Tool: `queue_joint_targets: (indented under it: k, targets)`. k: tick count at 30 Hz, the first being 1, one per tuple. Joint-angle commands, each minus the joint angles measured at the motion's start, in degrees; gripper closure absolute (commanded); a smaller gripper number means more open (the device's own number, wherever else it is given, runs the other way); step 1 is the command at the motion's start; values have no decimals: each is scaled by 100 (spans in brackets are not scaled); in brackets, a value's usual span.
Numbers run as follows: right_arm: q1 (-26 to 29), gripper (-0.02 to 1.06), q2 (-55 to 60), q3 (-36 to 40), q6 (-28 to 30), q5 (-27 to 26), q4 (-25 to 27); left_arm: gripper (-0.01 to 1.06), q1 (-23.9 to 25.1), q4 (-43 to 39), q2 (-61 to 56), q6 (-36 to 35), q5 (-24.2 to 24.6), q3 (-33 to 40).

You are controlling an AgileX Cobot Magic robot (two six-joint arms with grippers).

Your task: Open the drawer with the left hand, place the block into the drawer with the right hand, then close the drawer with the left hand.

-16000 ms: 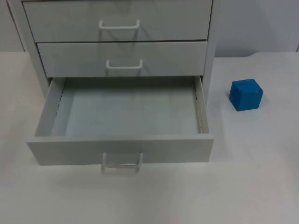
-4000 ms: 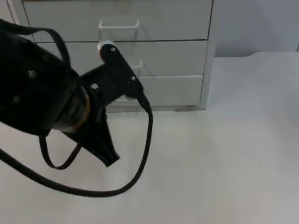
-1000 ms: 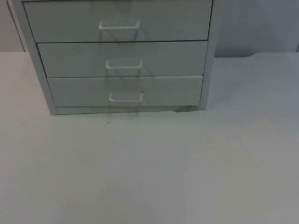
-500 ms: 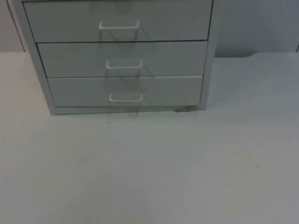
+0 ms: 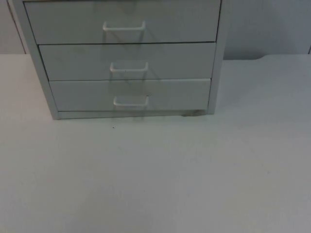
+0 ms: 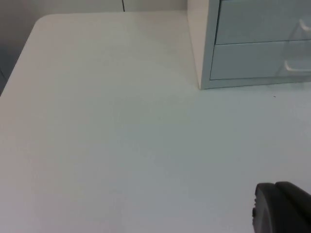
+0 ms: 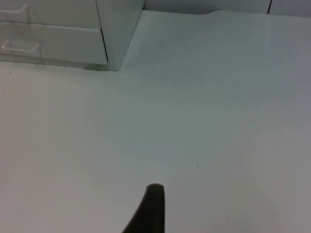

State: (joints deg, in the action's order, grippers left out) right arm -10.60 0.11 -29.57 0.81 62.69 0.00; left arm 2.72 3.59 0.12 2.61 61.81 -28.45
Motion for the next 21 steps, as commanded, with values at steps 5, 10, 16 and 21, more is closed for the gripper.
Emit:
queue_joint_targets:
  k: [5, 10, 16, 21]
  targets:
    - [9, 23, -11, 5, 6, -83, 0, 105, -37, -67, -12, -118, -18, 20]
    - [9, 23, -11, 5, 6, -83, 0, 105, -37, -130, -12, -202, -18, 20]
    - [9, 21, -11, 5, 4, -83, 0, 86, -37, -130, -12, -203, -18, 20]
    - [9, -1, -11, 5, 4, -83, 0, 26, -37, -130, -12, -213, -18, 20]
